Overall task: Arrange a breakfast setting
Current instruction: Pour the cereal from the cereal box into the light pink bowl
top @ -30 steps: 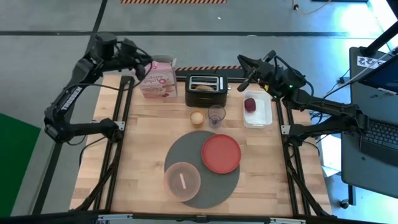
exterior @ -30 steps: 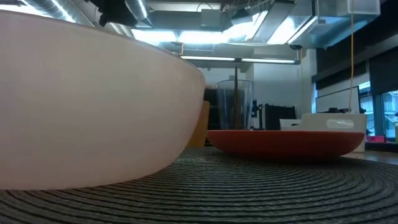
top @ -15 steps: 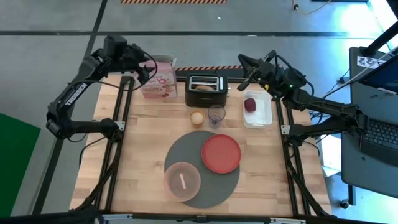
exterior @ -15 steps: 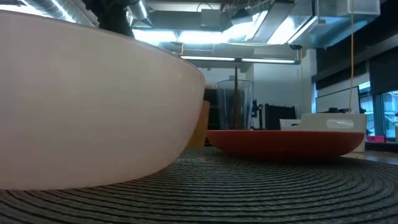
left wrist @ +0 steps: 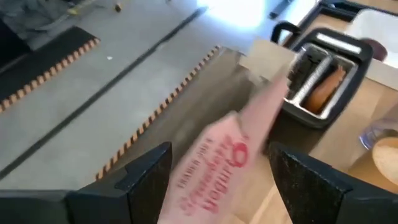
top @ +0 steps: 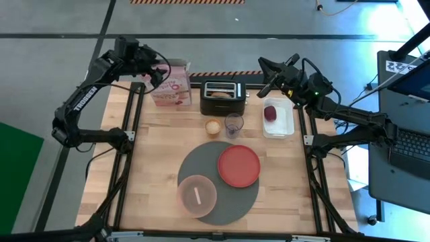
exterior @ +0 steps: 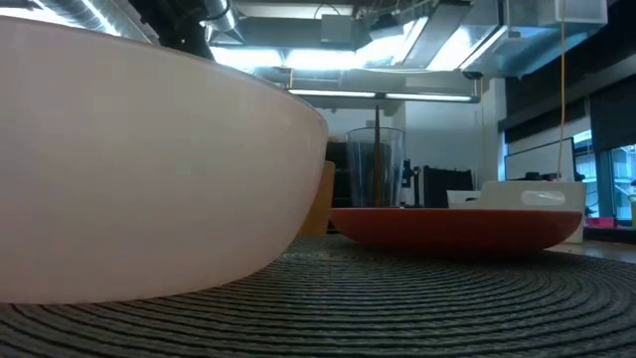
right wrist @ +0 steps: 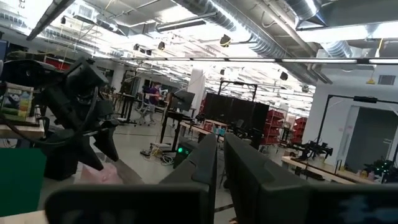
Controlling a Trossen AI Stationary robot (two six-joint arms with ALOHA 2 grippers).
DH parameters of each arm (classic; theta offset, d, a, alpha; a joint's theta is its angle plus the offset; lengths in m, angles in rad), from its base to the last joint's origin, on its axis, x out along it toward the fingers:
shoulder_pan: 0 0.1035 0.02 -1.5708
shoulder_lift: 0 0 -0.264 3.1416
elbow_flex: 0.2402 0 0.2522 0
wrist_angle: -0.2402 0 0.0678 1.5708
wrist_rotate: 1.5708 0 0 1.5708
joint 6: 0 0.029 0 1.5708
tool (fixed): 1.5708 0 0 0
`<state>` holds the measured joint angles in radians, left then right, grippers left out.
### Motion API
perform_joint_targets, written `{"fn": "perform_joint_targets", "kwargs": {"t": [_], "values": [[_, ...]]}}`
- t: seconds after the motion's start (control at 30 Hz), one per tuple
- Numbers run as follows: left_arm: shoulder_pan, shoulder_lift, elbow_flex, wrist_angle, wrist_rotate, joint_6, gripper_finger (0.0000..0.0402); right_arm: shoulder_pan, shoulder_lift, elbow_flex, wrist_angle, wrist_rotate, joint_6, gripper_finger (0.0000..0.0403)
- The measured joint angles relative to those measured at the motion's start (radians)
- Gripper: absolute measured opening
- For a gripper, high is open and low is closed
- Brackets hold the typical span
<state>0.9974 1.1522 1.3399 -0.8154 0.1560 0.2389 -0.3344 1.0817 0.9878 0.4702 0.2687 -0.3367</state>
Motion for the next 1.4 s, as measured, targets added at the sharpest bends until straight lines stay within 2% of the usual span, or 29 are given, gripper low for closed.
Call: {"fn": "perform_joint_targets", "kwargs": {"t": [0.2, 0.4, 0.57, 0.8, 1.17, 1.4], "values": [[0.038, 0.001, 0.000, -0.025, 0.030, -0.046, 0.0264, 0.000, 0.000, 0.000, 0.000, 0.000, 0.001, 0.0035], [0.094, 0.027, 0.000, -0.068, 0.190, -0.073, 0.0264, 0.000, 0.000, 0.000, -0.001, 0.000, 0.000, 0.0035], [0.109, 0.041, 0.000, -0.093, 0.238, -0.072, 0.0264, 0.000, 0.000, 0.000, -0.001, -0.001, 0.000, 0.0035], [0.109, 0.037, 0.000, -0.096, 0.388, -0.047, 0.0263, 0.000, 0.000, 0.000, -0.002, -0.001, 0.000, 0.0035], [0.050, 0.035, 0.000, -0.206, 0.370, 0.059, 0.0258, 0.000, 0.000, 0.000, -0.003, 0.007, -0.003, 0.0035], [-0.054, 0.041, 0.000, -0.207, 0.217, 0.117, 0.0218, 0.000, 0.000, 0.000, -0.008, 0.036, -0.008, 0.0035]]}}
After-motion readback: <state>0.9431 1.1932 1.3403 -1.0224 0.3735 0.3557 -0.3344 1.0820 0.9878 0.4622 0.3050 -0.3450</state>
